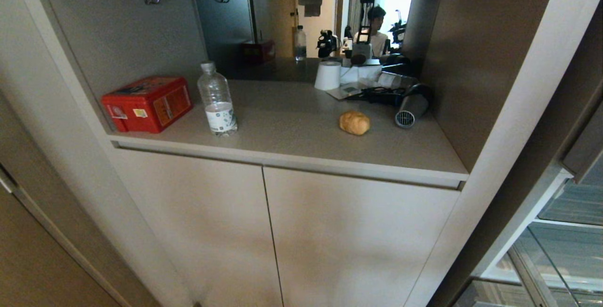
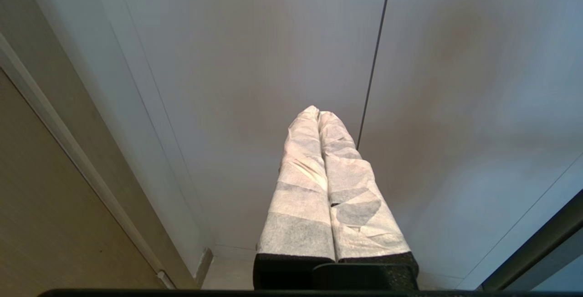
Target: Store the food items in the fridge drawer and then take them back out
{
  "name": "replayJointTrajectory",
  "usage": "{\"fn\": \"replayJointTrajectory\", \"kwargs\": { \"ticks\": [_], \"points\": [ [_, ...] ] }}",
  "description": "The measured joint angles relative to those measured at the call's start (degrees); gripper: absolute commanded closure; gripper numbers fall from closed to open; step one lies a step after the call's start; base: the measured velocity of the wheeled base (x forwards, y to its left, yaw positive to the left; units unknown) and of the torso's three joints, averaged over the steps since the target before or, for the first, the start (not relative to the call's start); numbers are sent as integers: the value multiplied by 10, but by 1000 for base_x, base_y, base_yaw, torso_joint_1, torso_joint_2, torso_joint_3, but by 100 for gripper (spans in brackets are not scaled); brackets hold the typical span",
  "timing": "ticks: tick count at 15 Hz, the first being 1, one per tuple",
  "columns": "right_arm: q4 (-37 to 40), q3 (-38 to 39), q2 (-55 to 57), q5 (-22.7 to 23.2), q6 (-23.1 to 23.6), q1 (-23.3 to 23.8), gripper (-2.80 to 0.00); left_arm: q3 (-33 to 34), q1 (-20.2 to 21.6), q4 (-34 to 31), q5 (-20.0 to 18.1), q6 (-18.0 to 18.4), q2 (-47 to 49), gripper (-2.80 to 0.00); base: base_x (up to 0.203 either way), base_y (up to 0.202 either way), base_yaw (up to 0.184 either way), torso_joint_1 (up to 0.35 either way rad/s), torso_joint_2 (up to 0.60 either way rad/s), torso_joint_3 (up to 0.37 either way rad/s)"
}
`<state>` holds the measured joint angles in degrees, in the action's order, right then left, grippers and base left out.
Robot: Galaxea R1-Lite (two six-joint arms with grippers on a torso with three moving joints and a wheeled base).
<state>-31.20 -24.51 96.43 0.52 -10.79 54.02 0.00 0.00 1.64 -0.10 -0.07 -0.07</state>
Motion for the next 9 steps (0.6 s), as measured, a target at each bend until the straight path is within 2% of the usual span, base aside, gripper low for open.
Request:
{"fn": "replayJointTrajectory", "kwargs": {
  "ticks": [9],
  "points": [
    [-17, -38, 55, 2, 9, 13, 0, 0, 0, 0, 0, 0, 0, 0, 0, 0, 0, 0, 0, 0]
  ]
}}
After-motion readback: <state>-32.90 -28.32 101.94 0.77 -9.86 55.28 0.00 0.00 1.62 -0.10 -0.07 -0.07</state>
